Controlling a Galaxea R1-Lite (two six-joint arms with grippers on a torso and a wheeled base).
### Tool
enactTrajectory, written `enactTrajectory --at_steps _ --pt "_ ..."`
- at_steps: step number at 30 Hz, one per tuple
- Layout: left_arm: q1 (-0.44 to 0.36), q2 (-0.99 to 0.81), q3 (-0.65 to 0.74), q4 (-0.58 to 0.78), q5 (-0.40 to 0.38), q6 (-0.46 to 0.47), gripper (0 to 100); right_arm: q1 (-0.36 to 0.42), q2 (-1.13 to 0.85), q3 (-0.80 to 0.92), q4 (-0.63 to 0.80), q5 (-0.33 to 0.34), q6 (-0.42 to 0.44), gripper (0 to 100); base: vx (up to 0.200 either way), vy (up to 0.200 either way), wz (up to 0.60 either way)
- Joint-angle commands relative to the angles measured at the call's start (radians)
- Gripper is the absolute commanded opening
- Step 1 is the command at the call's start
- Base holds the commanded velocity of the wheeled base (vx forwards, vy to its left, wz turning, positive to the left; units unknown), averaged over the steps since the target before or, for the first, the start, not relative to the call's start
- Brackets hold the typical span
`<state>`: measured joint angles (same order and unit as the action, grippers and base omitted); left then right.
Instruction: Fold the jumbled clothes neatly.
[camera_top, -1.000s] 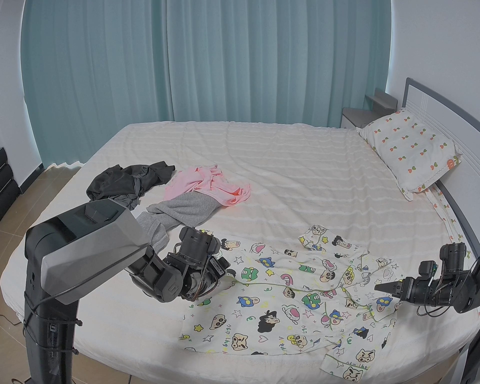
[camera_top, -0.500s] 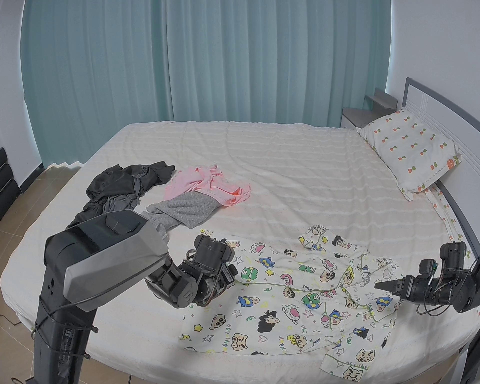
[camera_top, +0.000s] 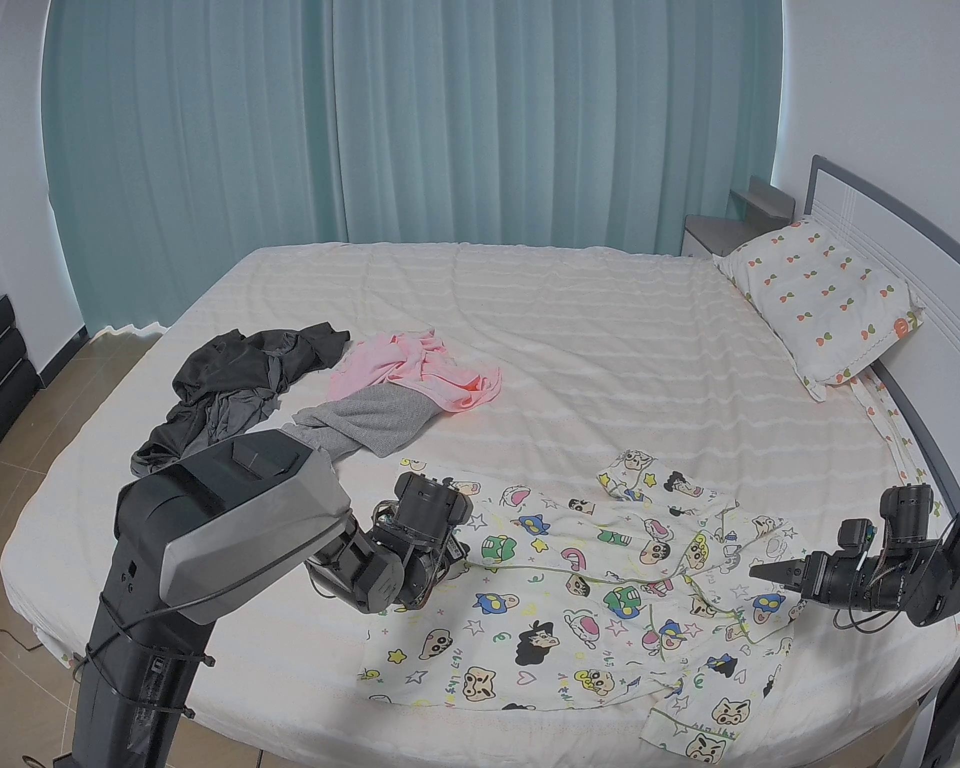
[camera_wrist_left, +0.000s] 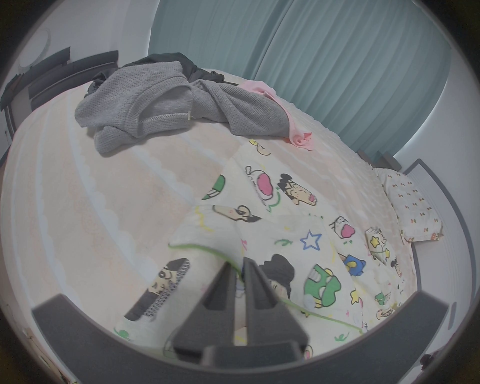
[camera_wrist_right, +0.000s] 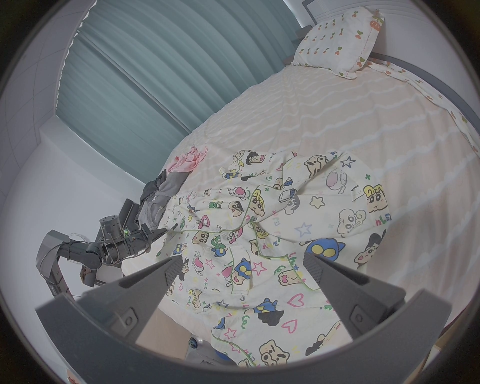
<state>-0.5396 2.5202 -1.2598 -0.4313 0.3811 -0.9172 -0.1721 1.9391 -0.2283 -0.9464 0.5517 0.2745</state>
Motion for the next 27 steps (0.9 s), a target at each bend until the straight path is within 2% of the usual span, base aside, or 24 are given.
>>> enactTrajectory --at_steps 1,6,18,19,27 --pt "0.0 -0.018 0.023 0.0 0.01 0.008 0 0.0 0.0 0.004 0.0 0.001 0.0 100 0.0 0.0 0.0" --pt "-0.002 -0.037 0.095 -0.007 0.036 0.087 0 0.0 -0.003 0.01 0.0 0.001 0.0 100 0.0 0.0 0.0" --pt "-0.002 -0.037 0.088 -0.015 0.045 0.093 0 0.002 -0.008 0.017 0.0 0.002 0.0 100 0.0 0.0 0.0" --pt "-0.002 -0.037 0.088 -0.017 0.044 0.092 100 0.0 -0.008 0.017 0.0 0.002 0.0 100 0.0 0.0 0.0" --pt "0.004 -0.087 0.154 -0.012 0.038 0.086 100 0.0 -0.014 0.037 -0.002 0.024 -0.001 100 0.0 0.0 0.0"
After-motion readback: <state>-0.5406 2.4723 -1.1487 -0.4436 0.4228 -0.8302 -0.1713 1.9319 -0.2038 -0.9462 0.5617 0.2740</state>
